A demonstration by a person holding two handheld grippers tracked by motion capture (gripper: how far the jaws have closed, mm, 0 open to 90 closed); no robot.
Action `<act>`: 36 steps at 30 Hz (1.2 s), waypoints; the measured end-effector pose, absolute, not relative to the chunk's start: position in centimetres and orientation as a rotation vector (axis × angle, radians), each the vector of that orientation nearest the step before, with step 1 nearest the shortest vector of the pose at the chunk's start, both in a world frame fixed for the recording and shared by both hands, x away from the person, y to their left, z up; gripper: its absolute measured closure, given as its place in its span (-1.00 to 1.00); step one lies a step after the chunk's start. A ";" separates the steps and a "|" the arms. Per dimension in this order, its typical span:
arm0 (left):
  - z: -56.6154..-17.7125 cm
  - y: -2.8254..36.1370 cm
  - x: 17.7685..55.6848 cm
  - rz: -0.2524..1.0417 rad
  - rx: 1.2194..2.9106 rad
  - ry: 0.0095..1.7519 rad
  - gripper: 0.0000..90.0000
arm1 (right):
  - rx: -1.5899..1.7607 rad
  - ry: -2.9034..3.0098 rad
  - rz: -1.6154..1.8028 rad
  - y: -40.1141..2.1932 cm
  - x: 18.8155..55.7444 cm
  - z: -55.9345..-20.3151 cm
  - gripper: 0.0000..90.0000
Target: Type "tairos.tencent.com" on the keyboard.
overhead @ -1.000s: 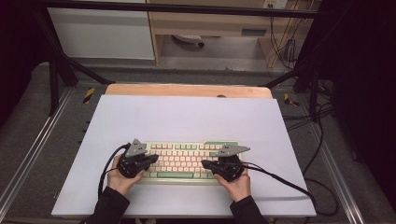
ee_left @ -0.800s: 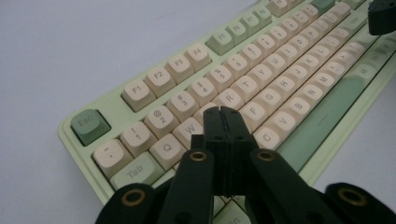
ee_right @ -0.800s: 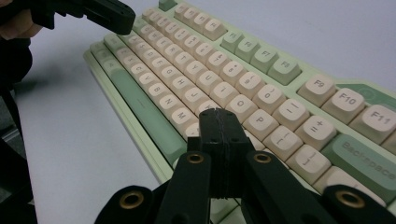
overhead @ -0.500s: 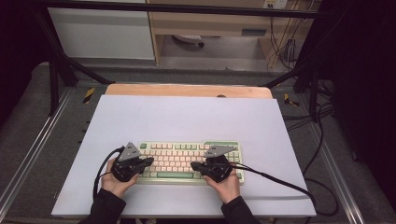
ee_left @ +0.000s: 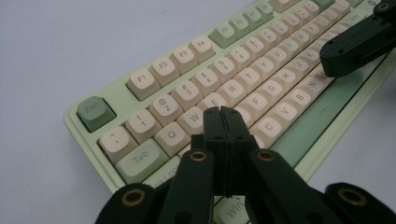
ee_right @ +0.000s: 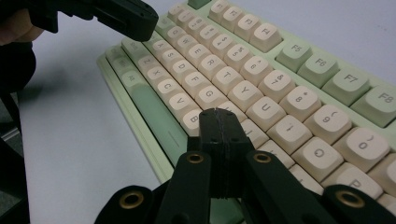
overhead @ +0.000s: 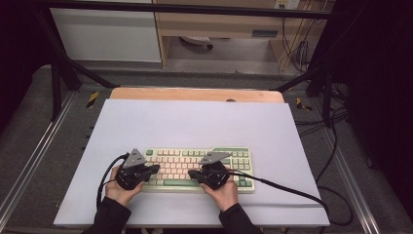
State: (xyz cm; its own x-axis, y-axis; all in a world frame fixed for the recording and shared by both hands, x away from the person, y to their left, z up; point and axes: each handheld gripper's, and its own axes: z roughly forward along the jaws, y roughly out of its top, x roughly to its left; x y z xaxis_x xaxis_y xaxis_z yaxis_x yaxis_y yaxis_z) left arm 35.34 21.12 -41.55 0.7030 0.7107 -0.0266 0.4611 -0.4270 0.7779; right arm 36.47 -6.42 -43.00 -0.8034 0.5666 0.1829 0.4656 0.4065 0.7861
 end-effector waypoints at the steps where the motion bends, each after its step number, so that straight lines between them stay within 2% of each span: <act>1: -41.5 21.1 35.3 0.390 2.097 0.892 1.00 | 0.933 2.542 1.359 -6.3 36.5 -43.1 1.00; 24: -41.6 21.2 35.4 0.390 2.100 0.893 1.00 | 0.926 2.572 1.350 -5.7 36.6 -43.9 1.00; 36: -41.4 21.0 35.3 0.391 2.092 0.887 1.00 | 0.899 2.514 1.351 -7.0 36.5 -42.0 1.00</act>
State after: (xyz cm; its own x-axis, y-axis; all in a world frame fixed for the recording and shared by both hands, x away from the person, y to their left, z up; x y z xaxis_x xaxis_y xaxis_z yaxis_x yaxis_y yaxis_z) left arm 35.26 21.05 -41.44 0.7051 0.7086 -0.0284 0.4572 -0.4237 0.7820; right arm 36.47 -7.04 -42.00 -0.8093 0.5692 0.1449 0.4351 0.4153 0.7989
